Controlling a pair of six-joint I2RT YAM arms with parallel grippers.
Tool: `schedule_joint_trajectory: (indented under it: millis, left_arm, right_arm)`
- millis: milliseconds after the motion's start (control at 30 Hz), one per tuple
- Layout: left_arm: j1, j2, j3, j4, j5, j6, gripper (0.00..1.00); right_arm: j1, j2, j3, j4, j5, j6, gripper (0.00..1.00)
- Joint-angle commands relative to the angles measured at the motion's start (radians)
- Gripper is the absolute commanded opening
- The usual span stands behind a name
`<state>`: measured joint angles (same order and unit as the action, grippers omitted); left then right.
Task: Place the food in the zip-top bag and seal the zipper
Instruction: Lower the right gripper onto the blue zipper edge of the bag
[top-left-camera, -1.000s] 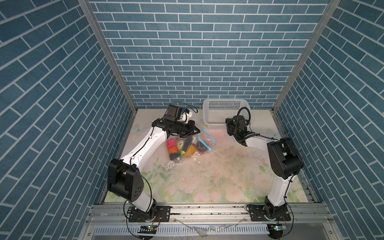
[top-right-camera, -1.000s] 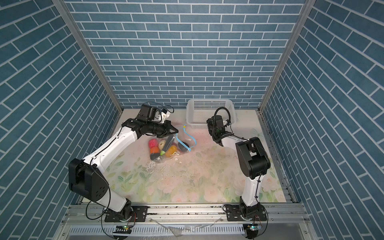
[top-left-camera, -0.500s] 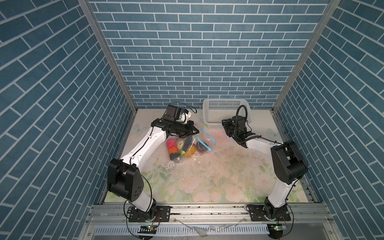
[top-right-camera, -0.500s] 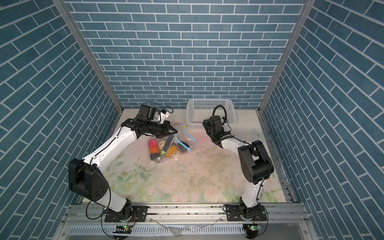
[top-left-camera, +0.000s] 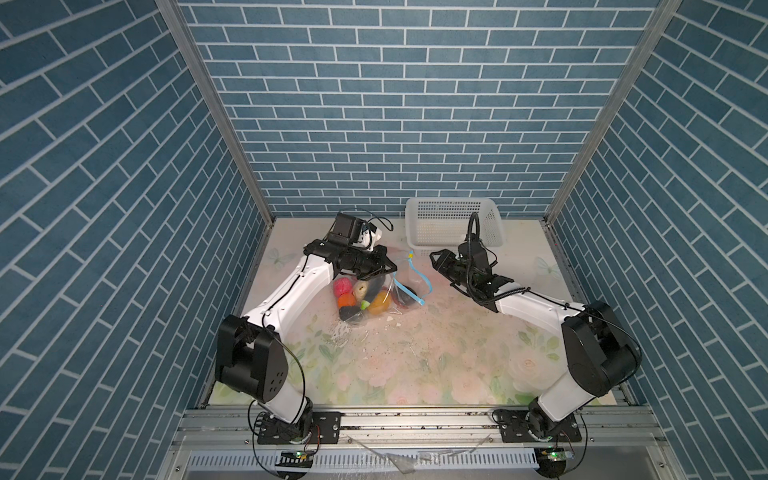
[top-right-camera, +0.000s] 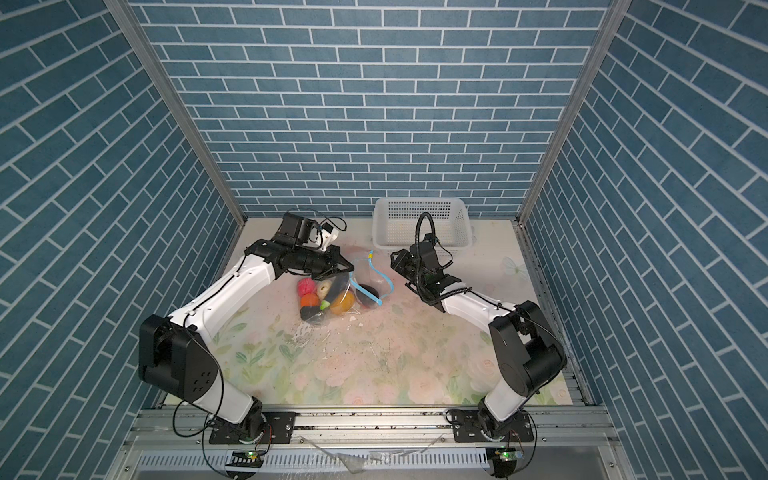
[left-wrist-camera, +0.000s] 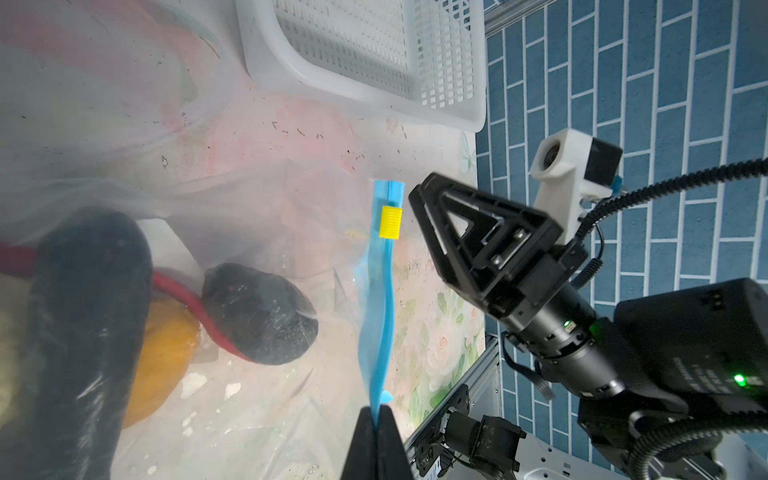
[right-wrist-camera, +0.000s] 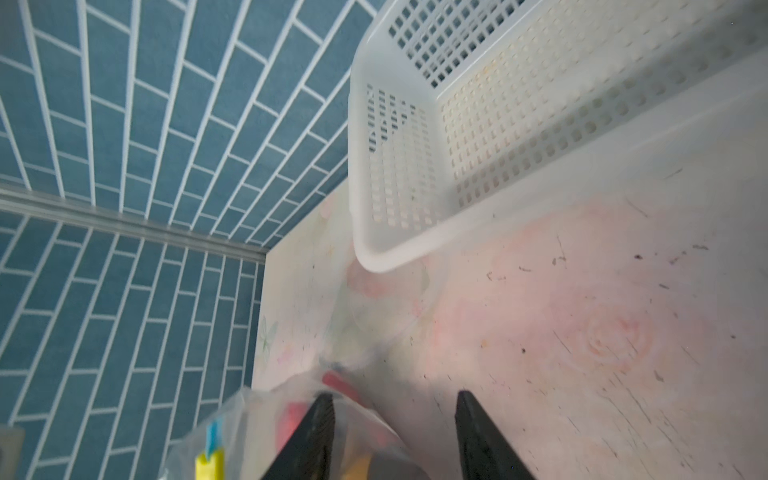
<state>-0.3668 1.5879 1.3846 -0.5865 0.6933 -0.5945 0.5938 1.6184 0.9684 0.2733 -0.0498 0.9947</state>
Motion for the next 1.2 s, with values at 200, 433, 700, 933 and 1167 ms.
schedule_joint_trajectory:
  millis: [200, 433, 700, 933, 1167]
  left_arm:
    - [0.004, -0.007, -0.031, 0.008, -0.009, 0.005, 0.00]
    - [0.004, -0.016, -0.039, 0.012, -0.009, 0.006, 0.00]
    - [0.004, -0.020, -0.043, 0.016, -0.003, 0.006, 0.00]
    - [0.004, -0.026, -0.050, 0.016, -0.003, 0.006, 0.00]
    - [0.004, -0.023, -0.046, 0.016, -0.003, 0.005, 0.00]
  right_arm:
    - [0.004, 0.018, -0.041, 0.037, -0.253, -0.111, 0.48]
    - [0.001, 0.029, -0.092, 0.121, -0.350, -0.113, 0.49]
    - [-0.005, 0.005, -0.149, 0.081, -0.342, -0.156, 0.54]
    - [-0.015, 0.000, -0.192, 0.093, -0.329, -0.156, 0.55]
    - [-0.036, -0.043, -0.202, 0.064, -0.335, -0.154, 0.55]
